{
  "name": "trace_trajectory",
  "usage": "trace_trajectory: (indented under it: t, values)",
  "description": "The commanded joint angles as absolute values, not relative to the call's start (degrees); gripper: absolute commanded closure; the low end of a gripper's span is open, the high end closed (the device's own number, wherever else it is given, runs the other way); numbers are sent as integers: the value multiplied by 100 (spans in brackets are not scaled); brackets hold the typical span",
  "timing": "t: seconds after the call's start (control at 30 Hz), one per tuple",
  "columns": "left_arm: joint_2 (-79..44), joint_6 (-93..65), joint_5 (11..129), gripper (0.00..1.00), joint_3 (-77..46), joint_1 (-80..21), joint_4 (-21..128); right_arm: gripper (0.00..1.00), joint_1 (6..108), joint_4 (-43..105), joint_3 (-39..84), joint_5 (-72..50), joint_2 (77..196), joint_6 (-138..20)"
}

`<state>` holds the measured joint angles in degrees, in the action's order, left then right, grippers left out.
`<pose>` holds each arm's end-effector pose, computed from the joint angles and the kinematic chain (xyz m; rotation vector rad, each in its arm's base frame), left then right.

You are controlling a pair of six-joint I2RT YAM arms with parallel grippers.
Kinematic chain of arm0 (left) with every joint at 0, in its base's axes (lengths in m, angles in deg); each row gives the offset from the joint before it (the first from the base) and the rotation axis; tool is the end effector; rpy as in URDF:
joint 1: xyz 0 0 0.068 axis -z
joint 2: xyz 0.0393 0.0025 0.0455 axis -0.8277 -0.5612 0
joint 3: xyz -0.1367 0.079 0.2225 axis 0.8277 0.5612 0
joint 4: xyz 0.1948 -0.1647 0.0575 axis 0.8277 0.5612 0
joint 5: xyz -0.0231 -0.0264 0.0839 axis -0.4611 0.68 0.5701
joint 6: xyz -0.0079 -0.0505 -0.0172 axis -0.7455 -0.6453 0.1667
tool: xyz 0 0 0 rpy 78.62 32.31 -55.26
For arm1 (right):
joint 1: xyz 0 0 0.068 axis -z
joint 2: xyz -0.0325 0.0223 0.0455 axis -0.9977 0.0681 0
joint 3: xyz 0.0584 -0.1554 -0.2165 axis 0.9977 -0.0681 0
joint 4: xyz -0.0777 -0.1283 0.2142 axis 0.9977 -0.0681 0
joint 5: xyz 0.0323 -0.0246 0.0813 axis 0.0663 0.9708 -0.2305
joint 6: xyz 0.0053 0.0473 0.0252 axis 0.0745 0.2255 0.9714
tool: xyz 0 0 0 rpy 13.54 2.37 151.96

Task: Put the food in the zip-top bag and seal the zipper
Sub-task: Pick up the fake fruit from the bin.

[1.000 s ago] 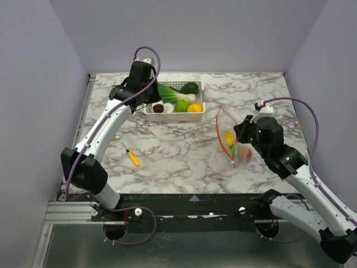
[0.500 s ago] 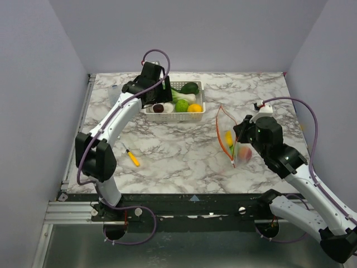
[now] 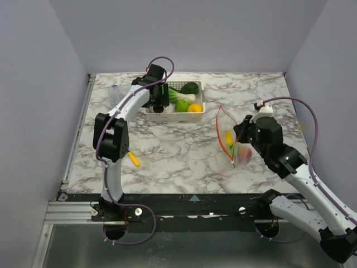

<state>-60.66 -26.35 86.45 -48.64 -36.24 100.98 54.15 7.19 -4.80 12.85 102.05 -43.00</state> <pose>0.4301 -0.1480 0.2591 -0.1476 2.5622 -0.1046 0.1605 0.0884 0.3297 0.0314 1.9713 0.3509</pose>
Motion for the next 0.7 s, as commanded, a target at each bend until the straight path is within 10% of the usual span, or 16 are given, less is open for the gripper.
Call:
trace_trajectory:
  t: [0.0,0.17,0.53,0.67]
  values:
    - [-6041,-2526,8722,25,-4779,-3600,10102,99,5375,658,-521,1424,10213,-4271]
    - [-6146,-2458,8646,46,-4858,-3602,10150,99,5377,639,-519,1447,10216,-4256]
    - [-6200,-2429,8390,34,-4779,-3600,10170,99,5377,667,-514,1512,10230,-4268]
    - [-6195,-2377,8236,58,-4843,-3600,10156,99,5377,685,-519,1531,10235,-4252]
